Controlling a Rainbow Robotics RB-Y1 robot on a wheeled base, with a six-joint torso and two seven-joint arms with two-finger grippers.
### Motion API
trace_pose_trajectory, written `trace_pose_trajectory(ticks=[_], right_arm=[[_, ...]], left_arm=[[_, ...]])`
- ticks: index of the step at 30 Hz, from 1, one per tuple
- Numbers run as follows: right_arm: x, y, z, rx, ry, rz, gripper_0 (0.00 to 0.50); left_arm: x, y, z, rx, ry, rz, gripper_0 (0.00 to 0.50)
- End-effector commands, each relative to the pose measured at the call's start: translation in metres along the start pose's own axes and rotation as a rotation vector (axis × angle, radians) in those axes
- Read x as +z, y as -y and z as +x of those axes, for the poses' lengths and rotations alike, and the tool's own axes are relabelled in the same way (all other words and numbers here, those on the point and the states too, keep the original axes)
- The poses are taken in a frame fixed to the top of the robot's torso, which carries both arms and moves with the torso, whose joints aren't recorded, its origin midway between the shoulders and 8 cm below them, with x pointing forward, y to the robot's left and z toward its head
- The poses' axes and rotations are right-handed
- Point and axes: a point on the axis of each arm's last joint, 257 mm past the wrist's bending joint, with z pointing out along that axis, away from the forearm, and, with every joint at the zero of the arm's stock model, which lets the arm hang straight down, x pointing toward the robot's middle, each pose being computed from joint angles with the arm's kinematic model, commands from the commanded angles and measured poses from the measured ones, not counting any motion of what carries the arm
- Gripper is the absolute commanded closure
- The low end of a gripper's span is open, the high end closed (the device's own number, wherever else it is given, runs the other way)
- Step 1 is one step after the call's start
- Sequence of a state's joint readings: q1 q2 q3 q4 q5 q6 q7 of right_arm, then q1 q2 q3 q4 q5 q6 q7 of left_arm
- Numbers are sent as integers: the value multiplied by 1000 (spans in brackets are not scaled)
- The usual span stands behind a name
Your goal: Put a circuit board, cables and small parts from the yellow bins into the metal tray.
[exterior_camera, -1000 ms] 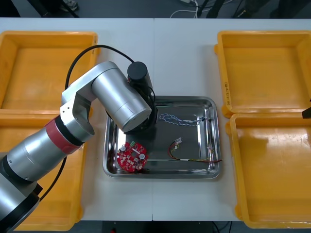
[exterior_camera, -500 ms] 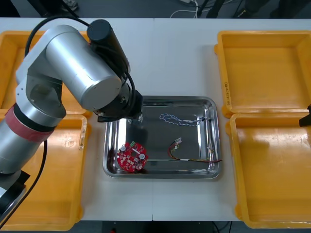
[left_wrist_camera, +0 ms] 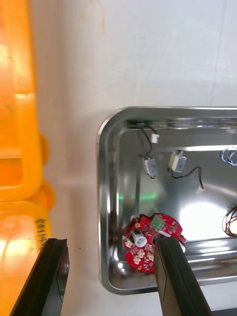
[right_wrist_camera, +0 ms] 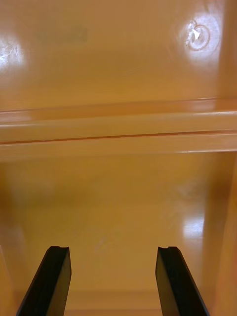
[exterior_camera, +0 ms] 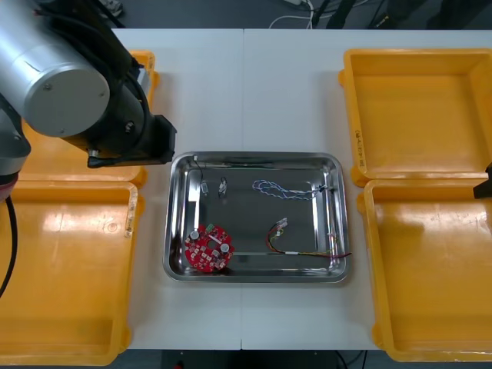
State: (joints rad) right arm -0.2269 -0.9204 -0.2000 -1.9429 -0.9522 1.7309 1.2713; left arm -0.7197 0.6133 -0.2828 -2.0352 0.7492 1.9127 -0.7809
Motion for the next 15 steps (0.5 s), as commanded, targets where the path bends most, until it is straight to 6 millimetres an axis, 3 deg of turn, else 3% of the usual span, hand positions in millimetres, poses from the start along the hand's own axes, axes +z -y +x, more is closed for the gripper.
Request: trace_pose_trajectory(ticks=[1,15], right_arm=[[-10,12,-4,-89,18,64,0],[-2,14,1,-83,24,57,0]], left_arm=[[-19,-40,-10,65,42,-41,0],[-37,-127,7,73,23,-78,0]])
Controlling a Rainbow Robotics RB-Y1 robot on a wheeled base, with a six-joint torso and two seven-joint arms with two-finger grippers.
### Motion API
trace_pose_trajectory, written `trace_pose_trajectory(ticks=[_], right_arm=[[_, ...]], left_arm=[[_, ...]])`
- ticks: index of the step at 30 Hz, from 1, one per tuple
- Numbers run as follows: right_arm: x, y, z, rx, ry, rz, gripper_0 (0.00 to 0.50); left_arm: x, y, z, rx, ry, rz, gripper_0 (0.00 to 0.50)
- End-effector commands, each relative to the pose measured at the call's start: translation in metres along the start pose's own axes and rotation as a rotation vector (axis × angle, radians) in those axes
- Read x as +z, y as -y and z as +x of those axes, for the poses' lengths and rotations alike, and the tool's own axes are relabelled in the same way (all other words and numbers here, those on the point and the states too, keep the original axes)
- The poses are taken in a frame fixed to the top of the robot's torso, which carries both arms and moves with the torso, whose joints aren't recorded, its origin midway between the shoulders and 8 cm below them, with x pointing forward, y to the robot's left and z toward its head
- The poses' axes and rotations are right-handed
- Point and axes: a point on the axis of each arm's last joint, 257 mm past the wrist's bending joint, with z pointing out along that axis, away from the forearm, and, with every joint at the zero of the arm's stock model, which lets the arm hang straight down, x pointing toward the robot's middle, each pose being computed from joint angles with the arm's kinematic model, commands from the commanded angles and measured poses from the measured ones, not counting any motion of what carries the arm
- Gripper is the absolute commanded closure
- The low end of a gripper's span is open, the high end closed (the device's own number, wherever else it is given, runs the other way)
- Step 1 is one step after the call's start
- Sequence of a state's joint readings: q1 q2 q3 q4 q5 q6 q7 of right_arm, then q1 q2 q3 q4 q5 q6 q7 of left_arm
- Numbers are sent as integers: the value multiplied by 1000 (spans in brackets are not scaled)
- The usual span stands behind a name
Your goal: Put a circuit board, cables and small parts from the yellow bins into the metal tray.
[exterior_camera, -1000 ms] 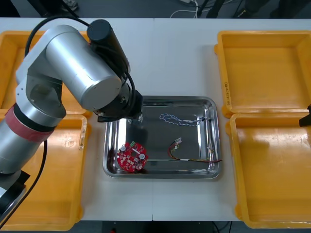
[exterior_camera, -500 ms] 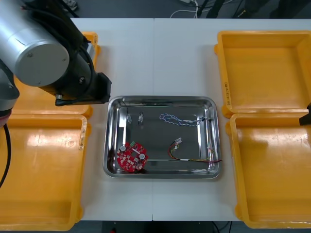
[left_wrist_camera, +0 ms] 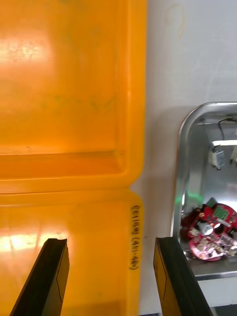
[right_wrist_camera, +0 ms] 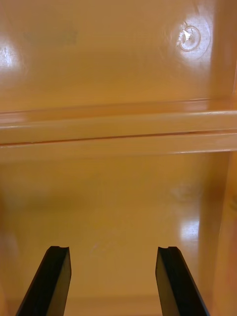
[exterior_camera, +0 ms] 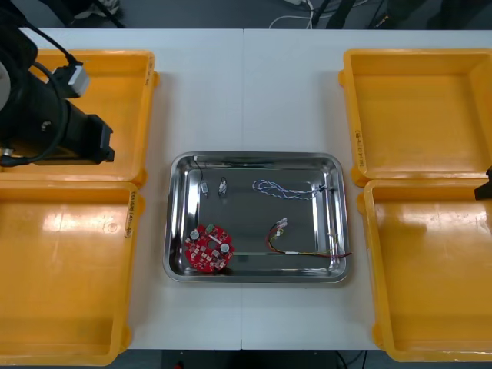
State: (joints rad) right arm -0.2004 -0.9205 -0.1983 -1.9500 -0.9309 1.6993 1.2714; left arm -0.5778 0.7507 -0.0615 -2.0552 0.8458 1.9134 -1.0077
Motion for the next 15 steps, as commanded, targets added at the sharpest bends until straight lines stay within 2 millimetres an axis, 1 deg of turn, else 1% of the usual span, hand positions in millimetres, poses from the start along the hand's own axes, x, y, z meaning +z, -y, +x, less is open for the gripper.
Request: trace_pose_trajectory(ticks=[1,3,7,15], right_arm=[[-7,9,-1,-87,11,41,0],[-5,7,-1,-87,13,39,0],[-4,5,-1,-88,18,41,0],[-4,4,-2,-87,21,36,0]], left_arm=[[-17,-41,7,34,26,-49,0],[-20,-55,12,32,23,-56,0],[-23,-74,19,34,20,-63,0],[-26,-99,33,51,15,-67,0]])
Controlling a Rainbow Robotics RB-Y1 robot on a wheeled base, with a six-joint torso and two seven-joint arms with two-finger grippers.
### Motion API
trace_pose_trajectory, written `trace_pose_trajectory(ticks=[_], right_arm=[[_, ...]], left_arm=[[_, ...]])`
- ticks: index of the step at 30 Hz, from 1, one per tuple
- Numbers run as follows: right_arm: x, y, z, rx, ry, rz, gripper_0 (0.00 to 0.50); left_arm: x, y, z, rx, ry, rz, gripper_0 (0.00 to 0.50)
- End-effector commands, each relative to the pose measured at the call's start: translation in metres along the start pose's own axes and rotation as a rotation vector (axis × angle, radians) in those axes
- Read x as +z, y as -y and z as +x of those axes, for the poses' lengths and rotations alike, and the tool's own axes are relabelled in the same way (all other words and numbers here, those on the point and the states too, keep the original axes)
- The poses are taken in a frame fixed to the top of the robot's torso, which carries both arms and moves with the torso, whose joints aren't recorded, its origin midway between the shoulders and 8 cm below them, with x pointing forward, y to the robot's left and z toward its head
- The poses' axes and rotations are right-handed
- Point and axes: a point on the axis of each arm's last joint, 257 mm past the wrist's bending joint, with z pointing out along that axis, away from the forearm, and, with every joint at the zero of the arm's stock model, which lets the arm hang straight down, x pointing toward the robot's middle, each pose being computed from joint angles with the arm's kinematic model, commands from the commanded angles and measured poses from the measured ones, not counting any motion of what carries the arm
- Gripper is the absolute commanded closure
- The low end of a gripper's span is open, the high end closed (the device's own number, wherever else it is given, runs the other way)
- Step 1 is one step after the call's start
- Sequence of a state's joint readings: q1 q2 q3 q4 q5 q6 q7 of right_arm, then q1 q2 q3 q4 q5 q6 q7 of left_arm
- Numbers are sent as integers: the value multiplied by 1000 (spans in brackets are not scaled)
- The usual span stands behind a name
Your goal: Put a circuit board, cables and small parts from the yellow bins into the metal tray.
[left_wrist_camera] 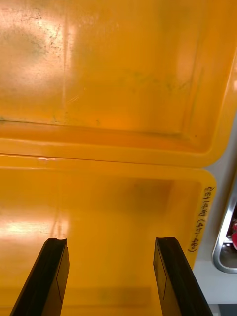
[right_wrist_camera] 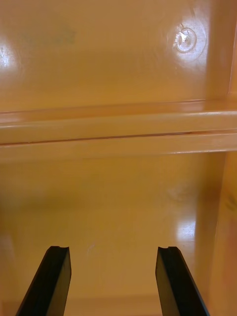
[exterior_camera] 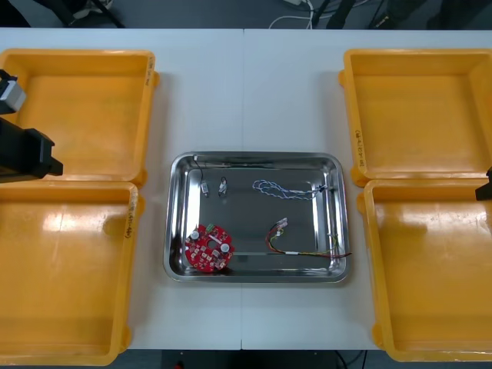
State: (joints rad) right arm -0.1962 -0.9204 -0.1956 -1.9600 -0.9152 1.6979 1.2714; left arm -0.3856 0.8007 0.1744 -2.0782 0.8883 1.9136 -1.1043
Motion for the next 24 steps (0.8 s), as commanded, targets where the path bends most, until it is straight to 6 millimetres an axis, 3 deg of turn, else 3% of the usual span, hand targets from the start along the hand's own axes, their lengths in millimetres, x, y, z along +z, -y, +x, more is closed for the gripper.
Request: trace_pose_trajectory(ticks=[1,13,24], right_arm=[[-4,1,-2,-83,16,20,0],[-5,2,-1,-80,16,22,0],[-5,2,-1,-80,16,22,0]], left_arm=[[-16,-29,4,149,23,-47,0],[-10,-63,35,162,-19,-91,0],[1,-80,59,140,-57,-113,0]])
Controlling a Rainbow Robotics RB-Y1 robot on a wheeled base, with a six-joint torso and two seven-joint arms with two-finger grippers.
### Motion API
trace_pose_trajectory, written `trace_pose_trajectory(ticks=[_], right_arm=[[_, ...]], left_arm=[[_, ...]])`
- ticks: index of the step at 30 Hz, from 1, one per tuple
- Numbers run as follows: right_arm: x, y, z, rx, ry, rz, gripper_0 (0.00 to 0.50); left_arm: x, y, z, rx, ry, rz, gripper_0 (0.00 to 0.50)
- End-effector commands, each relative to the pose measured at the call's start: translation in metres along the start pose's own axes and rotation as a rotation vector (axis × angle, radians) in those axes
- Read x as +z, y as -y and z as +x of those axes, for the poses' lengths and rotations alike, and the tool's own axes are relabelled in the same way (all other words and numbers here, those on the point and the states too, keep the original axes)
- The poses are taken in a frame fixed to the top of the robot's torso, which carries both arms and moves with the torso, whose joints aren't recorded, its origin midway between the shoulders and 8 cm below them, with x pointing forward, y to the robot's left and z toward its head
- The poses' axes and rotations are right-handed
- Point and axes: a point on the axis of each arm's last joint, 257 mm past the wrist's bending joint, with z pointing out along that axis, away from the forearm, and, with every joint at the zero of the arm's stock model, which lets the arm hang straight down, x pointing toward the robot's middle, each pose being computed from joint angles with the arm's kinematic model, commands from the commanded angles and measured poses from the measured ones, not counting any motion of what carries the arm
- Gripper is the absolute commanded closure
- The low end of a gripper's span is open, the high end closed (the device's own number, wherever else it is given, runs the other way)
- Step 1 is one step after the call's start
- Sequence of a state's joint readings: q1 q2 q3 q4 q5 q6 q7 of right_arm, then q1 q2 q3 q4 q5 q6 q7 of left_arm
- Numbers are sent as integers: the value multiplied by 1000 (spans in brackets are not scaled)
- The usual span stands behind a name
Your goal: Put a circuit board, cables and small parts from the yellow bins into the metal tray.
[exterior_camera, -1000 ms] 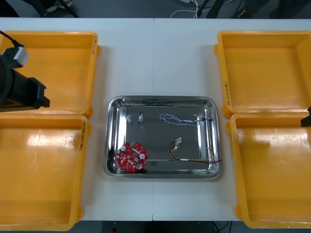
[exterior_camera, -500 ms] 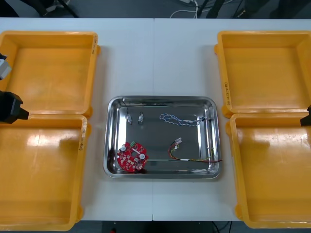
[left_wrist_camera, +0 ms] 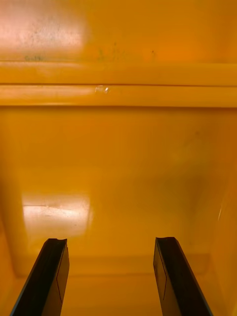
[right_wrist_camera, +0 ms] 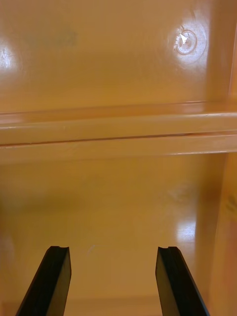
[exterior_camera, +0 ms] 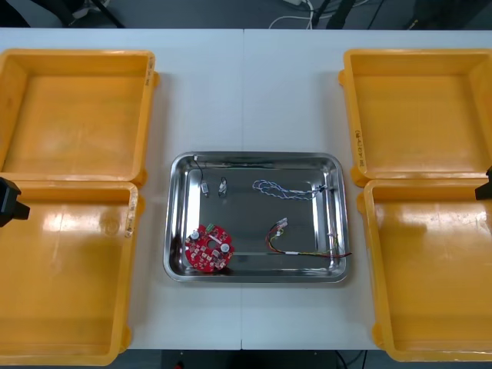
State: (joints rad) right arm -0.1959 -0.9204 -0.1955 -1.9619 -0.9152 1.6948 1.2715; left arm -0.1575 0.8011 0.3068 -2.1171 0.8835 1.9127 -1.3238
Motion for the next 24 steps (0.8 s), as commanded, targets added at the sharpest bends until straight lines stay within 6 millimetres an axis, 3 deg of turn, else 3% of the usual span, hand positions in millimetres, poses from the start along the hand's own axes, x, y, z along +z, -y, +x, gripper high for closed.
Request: trace_pose_trajectory(ticks=[1,24], right_arm=[[-4,2,-1,-79,12,23,0],[-4,2,-1,-79,12,23,0]], left_arm=[[-10,-22,1,59,30,-67,0],[-26,-32,-2,76,67,-60,0]])
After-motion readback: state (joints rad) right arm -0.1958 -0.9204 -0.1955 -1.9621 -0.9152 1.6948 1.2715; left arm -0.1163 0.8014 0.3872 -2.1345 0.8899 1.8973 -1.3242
